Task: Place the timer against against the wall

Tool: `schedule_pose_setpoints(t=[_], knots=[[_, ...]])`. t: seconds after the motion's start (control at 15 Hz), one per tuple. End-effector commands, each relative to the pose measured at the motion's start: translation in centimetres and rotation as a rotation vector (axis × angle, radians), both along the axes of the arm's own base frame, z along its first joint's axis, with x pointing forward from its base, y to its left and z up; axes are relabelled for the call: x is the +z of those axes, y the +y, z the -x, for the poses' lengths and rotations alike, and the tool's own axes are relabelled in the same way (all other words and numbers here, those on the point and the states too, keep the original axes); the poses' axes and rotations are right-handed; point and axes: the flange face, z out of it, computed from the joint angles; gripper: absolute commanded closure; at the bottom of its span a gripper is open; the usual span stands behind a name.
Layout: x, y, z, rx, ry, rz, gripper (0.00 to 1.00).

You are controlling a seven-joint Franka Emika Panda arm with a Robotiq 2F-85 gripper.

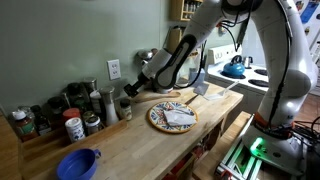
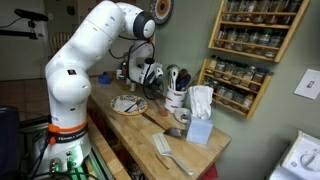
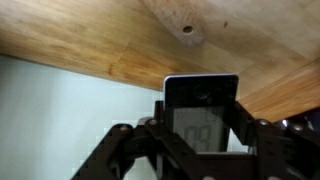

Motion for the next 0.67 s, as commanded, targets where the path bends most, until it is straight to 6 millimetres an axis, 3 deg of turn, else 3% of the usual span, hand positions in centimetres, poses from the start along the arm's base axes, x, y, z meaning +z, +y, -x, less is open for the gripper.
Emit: schedule_pose_setpoints(t=[0.0, 0.33, 0.4, 0.6], knots=[[0.5, -0.4, -0.8, -0.113, 0.013, -0.053, 0.6], [-0.8, -1.0, -0.8, -0.14, 0.002, -0.034, 0.6], [-0.2, -1.2, -1.2, -0.132, 0.011, -0.034, 0.35], [-0.7, -0.9, -1.0, -0.127, 0.012, -0.024, 0.35]])
